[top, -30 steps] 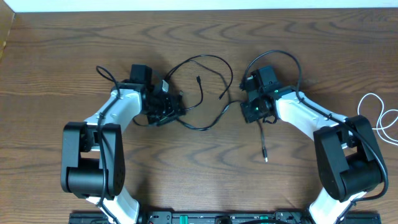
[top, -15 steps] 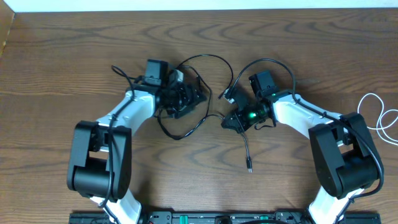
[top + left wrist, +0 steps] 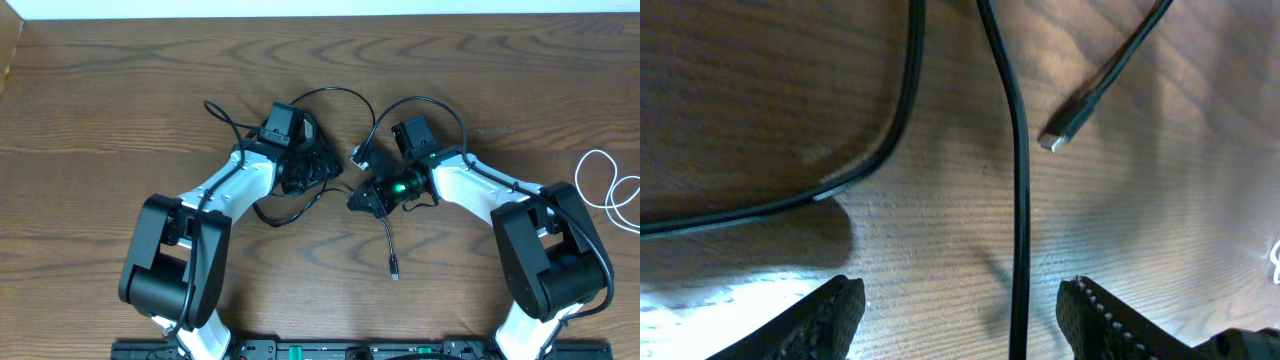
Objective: Untangle cables
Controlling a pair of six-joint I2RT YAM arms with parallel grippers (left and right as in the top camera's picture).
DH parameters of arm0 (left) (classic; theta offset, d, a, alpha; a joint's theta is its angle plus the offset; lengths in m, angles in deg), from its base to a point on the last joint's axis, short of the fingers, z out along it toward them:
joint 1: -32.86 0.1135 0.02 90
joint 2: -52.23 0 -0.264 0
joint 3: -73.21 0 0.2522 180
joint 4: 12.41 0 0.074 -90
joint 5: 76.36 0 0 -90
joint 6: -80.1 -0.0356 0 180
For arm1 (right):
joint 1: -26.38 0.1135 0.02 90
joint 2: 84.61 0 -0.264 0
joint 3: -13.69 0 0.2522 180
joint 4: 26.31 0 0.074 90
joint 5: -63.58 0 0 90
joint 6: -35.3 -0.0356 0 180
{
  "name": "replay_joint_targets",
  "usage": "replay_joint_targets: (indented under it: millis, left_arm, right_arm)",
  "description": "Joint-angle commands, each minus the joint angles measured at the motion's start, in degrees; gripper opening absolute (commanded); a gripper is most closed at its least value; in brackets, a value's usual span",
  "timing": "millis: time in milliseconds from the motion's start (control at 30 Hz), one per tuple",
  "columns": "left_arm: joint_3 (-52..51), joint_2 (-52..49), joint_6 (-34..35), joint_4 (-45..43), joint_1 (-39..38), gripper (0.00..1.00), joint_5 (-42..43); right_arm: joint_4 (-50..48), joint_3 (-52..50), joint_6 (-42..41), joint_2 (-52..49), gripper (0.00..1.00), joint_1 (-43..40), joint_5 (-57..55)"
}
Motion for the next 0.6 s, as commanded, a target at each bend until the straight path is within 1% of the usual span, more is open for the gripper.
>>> replay_joint_targets:
  millis: [0,133,167,200,233,267,300,333,400,567]
  left_arm:
    - [-0.2,-0.5,-1.8,1.2,-0.5,0.67,-1.6]
    - [-0.2,-0.5,-1.8,3.4,-0.5,0.66,-1.6]
    - [-0.2,-0.5,-1.8,3.9,-0.5,0.61,-1.6]
    - [-0.2,-0.5,-1.8,4.3,-0.5,0.54,-1.7]
    - [-0.2,-0.5,-1.8,4.4,-0.5,0.41,-1.7]
    - [-0.2,-0.5,-1.8,4.3,-0.5,0.33,-1.6]
    - [-0.2,-0.5,-1.8,4.1,-0.5,0.15,-1.6]
    - [-0.2,-0.5,-1.8,4.0,-0.2,0.08,-1.6]
    - [-0.1,0.0,-1.8,4.0,0.5,0.07,0.2]
    - [-0.1,3.8,-1.8,3.7,3.5,0.07,8.2]
  right_arm:
    - [-0.1,-0.2,1.0,-0.4,0.01,0.3,0.3]
    - [-0.1,-0.2,1.1,-0.4,0.01,0.3,0.3]
    - [-0.1,-0.2,1.1,-0.4,0.01,0.3,0.3]
    - [-0.1,-0.2,1.1,-0.4,0.01,0.3,0.3]
    - [-0.2,-0.2,1.1,-0.4,0.01,0.3,0.3]
    - [-0.2,-0.2,1.1,-0.4,0.01,0.3,0.3]
    - [-0.2,-0.2,1.1,-0.4,0.01,0.3,0.3]
    - [-0.3,-0.2,1.1,-0.4,0.01,0.3,0.3]
    - [-0.3,-0.2,1.1,-0.4,0.01,0.3,0.3]
    - [0.8,-0.2,1.0,-0.4,0.01,-0.4,-0.7]
